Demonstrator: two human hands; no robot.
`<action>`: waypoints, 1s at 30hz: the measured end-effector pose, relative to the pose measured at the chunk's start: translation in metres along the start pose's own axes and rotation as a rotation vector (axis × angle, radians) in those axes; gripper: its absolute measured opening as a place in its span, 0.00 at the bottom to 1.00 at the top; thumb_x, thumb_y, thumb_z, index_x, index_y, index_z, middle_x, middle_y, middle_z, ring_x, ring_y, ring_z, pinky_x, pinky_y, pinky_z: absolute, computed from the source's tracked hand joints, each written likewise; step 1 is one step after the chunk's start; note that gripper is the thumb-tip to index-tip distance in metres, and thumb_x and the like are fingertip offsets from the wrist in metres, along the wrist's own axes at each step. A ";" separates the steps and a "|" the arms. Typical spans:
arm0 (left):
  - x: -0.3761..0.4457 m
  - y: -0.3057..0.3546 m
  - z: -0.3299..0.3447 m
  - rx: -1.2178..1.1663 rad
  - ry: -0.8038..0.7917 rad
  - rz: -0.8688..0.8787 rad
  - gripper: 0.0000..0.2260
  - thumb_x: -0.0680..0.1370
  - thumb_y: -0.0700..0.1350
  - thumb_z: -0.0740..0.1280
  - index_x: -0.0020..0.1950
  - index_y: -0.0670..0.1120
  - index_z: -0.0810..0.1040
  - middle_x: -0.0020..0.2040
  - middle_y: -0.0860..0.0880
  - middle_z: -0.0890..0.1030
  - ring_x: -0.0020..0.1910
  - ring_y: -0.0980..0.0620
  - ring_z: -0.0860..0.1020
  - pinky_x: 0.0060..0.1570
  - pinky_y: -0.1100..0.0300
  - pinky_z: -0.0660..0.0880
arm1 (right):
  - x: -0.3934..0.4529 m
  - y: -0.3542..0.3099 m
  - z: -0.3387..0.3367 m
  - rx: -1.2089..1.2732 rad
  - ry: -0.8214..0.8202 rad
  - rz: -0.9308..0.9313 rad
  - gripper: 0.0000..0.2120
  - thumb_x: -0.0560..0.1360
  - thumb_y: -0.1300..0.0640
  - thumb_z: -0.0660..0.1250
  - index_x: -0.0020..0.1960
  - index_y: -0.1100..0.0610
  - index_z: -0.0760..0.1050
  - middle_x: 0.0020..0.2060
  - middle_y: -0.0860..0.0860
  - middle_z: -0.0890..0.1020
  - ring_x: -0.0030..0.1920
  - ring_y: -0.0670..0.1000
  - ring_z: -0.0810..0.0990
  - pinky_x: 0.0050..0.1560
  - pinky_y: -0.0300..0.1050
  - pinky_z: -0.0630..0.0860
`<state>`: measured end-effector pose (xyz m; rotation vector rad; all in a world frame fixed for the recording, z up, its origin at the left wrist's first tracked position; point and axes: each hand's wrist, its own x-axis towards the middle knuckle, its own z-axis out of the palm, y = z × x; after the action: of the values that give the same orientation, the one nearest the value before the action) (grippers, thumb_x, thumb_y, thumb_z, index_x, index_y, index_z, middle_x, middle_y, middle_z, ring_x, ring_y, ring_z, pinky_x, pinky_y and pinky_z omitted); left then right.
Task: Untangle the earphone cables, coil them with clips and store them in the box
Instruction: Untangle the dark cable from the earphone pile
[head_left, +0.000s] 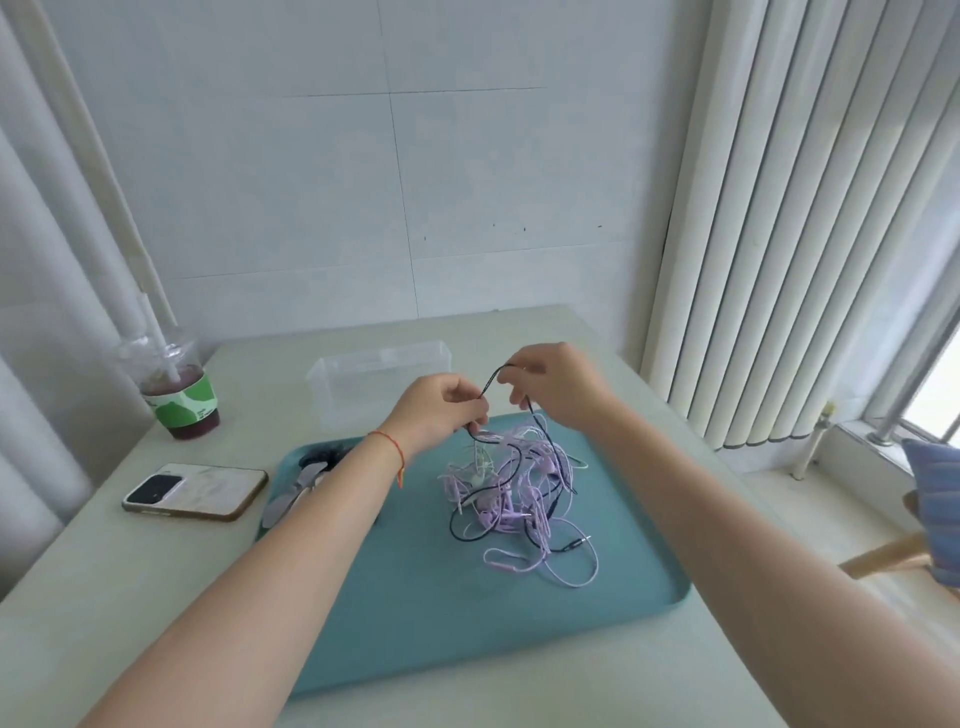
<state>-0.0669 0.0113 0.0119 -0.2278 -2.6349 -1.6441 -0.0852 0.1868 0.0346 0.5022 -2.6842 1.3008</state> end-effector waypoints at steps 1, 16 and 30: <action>0.001 -0.002 0.001 -0.010 -0.008 0.000 0.03 0.75 0.37 0.69 0.43 0.43 0.78 0.38 0.45 0.83 0.33 0.54 0.80 0.34 0.69 0.72 | 0.002 -0.003 -0.001 0.077 0.021 0.005 0.06 0.76 0.57 0.67 0.42 0.54 0.80 0.30 0.51 0.83 0.30 0.48 0.79 0.37 0.44 0.76; 0.022 0.036 -0.014 -0.265 0.141 0.077 0.12 0.71 0.48 0.76 0.48 0.40 0.84 0.46 0.45 0.85 0.46 0.53 0.80 0.54 0.55 0.78 | -0.006 -0.016 -0.017 0.141 -0.134 0.145 0.04 0.75 0.55 0.70 0.48 0.54 0.82 0.21 0.44 0.68 0.20 0.43 0.65 0.23 0.33 0.63; 0.001 0.018 0.013 -0.401 -0.091 -0.053 0.08 0.79 0.43 0.64 0.55 0.40 0.76 0.44 0.44 0.83 0.43 0.44 0.83 0.53 0.50 0.76 | 0.003 -0.022 -0.009 0.469 0.034 0.102 0.07 0.78 0.59 0.63 0.47 0.60 0.80 0.38 0.55 0.83 0.18 0.46 0.64 0.22 0.37 0.61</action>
<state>-0.0650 0.0310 0.0218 -0.2469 -2.3593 -2.2181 -0.0809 0.1809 0.0573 0.3827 -2.3955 1.9595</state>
